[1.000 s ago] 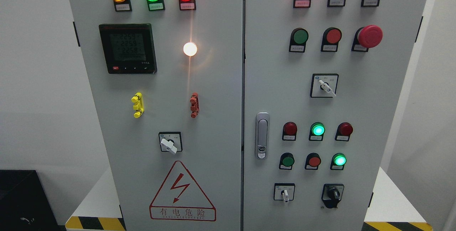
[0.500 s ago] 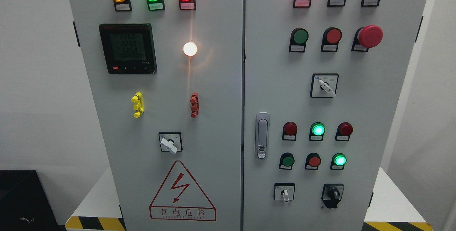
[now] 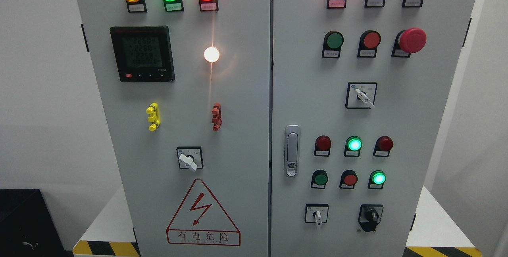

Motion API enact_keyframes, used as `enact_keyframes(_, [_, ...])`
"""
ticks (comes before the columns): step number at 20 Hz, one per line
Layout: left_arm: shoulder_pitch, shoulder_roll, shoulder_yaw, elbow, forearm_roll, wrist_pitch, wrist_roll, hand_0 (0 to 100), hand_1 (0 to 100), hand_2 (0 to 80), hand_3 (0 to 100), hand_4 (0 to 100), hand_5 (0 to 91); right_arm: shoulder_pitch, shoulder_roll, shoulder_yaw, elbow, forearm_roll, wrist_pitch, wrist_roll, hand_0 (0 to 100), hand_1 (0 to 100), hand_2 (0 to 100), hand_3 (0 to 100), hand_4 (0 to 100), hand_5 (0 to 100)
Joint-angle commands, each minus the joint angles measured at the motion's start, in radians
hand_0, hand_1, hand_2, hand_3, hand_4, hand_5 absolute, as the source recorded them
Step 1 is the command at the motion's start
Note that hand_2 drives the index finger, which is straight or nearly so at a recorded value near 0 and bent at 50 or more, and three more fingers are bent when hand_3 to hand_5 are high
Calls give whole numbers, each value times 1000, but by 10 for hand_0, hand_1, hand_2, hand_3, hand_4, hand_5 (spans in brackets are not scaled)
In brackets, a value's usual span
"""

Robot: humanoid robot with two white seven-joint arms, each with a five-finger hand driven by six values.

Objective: Flip black knob to close circuit

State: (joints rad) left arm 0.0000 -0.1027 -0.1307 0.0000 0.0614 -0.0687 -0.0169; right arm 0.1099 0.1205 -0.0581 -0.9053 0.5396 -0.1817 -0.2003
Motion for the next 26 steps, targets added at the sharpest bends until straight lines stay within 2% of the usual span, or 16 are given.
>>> enact_keyframes(1, [21, 0, 0, -23, 0, 0, 0, 120, 556, 0, 0, 0, 0, 1, 1, -35, -318, 163, 44, 1, 0, 85, 831, 965, 846, 937])
enact_keyframes(4, [21, 0, 0, -23, 0, 0, 0, 120, 556, 0, 0, 0, 0, 22, 4, -58, -450, 267, 71, 30, 0, 83, 839, 970, 857, 942])
enact_keyframes(6, [21, 0, 0, -23, 0, 0, 0, 120, 556, 0, 0, 0, 0, 56, 2, -49, -556, 290, 137, 62, 0, 83, 843, 973, 860, 942])
enact_keyframes(8, [21, 1, 0, -23, 0, 0, 0, 120, 556, 0, 0, 0, 0, 60, 2, -48, -634, 353, 171, 77, 0, 82, 845, 977, 862, 944])
enact_keyframes(11, [21, 0, -1, -23, 0, 0, 0, 120, 556, 0, 0, 0, 0, 53, 2, -55, -682, 430, 174, 94, 0, 75, 847, 979, 867, 947])
enact_keyframes(14, [21, 0, 0, -23, 0, 0, 0, 120, 556, 0, 0, 0, 0, 27, 4, -55, -713, 441, 202, 120, 0, 73, 848, 981, 871, 951])
enact_keyframes(19, [21, 0, 0, -23, 0, 0, 0, 120, 556, 0, 0, 0, 0, 1, 4, -66, -765, 502, 222, 125, 0, 72, 848, 982, 875, 955])
enact_keyframes(22, [21, 1, 0, -23, 0, 0, 0, 120, 556, 0, 0, 0, 0, -15, 4, -66, -806, 507, 267, 160, 0, 71, 852, 985, 875, 957])
enact_keyframes(26, [21, 0, 0, -23, 0, 0, 0, 120, 556, 0, 0, 0, 0, -62, 5, -80, -808, 574, 281, 162, 0, 67, 852, 987, 878, 960])
